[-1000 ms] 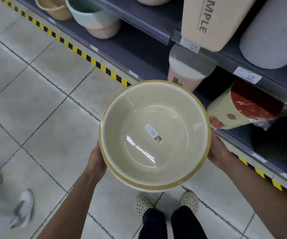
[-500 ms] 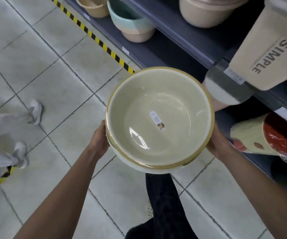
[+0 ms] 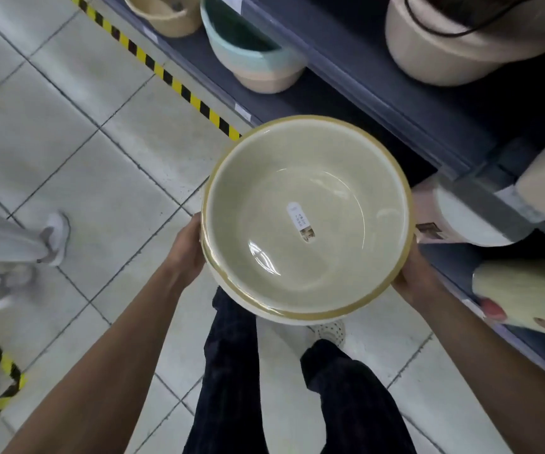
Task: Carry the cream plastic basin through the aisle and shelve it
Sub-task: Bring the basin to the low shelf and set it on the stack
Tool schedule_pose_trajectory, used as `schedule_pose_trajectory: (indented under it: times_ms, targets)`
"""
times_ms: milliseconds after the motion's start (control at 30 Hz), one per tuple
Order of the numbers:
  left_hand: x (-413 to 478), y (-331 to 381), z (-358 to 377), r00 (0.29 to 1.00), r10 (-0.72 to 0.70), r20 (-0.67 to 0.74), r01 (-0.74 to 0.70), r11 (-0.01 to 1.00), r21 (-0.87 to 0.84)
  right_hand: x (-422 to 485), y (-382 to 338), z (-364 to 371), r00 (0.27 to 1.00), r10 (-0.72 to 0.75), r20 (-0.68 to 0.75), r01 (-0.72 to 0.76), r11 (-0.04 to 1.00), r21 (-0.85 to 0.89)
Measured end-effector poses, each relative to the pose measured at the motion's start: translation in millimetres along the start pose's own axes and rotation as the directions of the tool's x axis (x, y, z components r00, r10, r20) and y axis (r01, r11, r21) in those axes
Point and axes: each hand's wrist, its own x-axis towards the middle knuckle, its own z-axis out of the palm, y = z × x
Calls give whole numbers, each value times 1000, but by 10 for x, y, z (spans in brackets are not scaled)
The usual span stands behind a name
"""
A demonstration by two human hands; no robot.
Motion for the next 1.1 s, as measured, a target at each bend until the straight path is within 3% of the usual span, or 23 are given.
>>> schedule_pose_trajectory:
  times_ms: [300, 500, 867, 1000, 1100]
  targets:
    - [1796, 485, -474, 988, -84, 133, 72, 993, 92, 907, 449, 641, 989, -44, -145, 59, 993, 105]
    - [2679, 479, -464, 969, -115, 220, 81, 984, 158, 1480, 561, 805, 975, 32, -218, 29, 962, 272]
    - [4078, 251, 95, 951, -112, 287, 53, 977, 206, 2796, 772, 298, 974, 42, -221, 28, 952, 305]
    - [4486, 295, 318, 943, -132, 304, 67, 974, 216, 3145, 823, 130, 955, 55, -291, 48, 941, 335]
    - [4783, 404, 502, 936, -131, 325, 49, 967, 250, 3357, 812, 12, 967, 49, -252, 47, 932, 361]
